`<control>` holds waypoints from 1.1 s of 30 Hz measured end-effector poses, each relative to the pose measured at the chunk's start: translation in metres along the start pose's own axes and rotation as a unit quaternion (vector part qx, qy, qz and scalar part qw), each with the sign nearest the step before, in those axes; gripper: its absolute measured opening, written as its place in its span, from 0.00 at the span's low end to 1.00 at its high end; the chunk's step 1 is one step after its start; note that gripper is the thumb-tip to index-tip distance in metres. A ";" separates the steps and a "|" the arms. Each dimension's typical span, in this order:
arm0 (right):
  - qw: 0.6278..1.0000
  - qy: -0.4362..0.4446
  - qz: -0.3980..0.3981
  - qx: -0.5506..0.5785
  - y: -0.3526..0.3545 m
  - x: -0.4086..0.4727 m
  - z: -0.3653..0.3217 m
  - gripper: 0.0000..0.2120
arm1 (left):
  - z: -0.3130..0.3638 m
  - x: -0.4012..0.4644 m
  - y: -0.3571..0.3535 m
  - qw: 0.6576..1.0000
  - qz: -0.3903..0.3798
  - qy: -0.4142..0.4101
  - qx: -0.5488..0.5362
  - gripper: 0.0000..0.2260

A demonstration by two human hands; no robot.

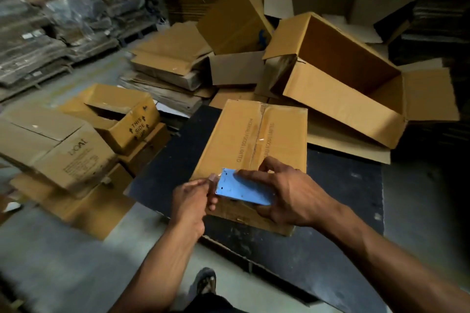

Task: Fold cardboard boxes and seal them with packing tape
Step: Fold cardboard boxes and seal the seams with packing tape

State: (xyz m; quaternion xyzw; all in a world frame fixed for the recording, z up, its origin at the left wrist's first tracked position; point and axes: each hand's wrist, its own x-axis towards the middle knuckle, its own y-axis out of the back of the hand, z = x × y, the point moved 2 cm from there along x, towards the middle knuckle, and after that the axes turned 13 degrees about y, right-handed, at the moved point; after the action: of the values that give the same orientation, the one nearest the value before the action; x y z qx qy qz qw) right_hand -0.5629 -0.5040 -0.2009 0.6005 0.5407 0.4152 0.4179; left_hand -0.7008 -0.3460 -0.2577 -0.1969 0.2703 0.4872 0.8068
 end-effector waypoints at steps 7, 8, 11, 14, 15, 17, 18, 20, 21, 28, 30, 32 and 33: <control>0.993 0.000 -0.110 -0.048 -0.006 0.042 0.018 0.34 | 0.008 0.081 0.081 0.993 0.076 0.083 -0.016 0.06; 0.992 -0.002 -0.117 -0.052 -0.008 0.047 0.016 0.34 | 0.007 0.086 0.083 0.993 0.073 0.093 -0.015 0.06; 0.991 -0.012 -0.117 -0.058 -0.011 0.061 0.010 0.33 | 0.008 0.098 0.087 0.994 0.073 0.078 -0.016 0.09; 0.991 -0.027 -0.118 -0.055 -0.013 0.069 0.009 0.32 | 0.010 0.108 0.087 0.996 0.076 0.037 0.007 0.14; 0.991 -0.032 -0.121 -0.052 -0.014 0.070 0.008 0.32 | 0.009 0.111 0.088 0.996 0.078 0.032 0.015 0.14; 0.990 -0.041 -0.125 -0.053 -0.015 0.075 0.006 0.32 | 0.006 0.118 0.087 0.996 0.078 0.028 0.026 0.14; 0.989 -0.047 -0.125 -0.057 -0.016 0.077 0.005 0.32 | 0.005 0.121 0.086 0.996 0.075 0.027 0.029 0.14; 0.988 -0.057 -0.125 -0.067 -0.018 0.082 0.004 0.31 | 0.003 0.125 0.083 0.996 0.072 0.030 0.031 0.13; 0.987 -0.060 -0.126 -0.074 -0.018 0.085 0.003 0.31 | 0.001 0.127 0.083 0.996 0.071 0.032 0.031 0.13; 0.978 -0.072 -0.163 -0.110 -0.024 0.104 -0.002 0.30 | -0.012 0.146 0.085 0.993 0.039 0.104 0.035 0.15; 0.973 -0.075 -0.179 -0.124 -0.026 0.111 -0.004 0.30 | -0.013 0.151 0.087 0.988 0.013 0.149 0.048 0.14; 0.967 -0.073 -0.199 -0.139 -0.028 0.118 -0.007 0.29 | -0.012 0.154 0.088 0.979 -0.023 0.192 0.057 0.12; 0.965 -0.073 -0.208 -0.142 -0.028 0.121 -0.007 0.29 | -0.012 0.155 0.089 0.975 -0.039 0.212 0.057 0.11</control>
State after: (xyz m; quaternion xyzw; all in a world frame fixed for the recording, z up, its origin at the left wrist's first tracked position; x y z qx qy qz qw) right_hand -0.5701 -0.3811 -0.2200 0.4379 0.5573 0.3467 0.6144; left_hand -0.7248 -0.2080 -0.3690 -0.2600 0.4548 0.3859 0.7593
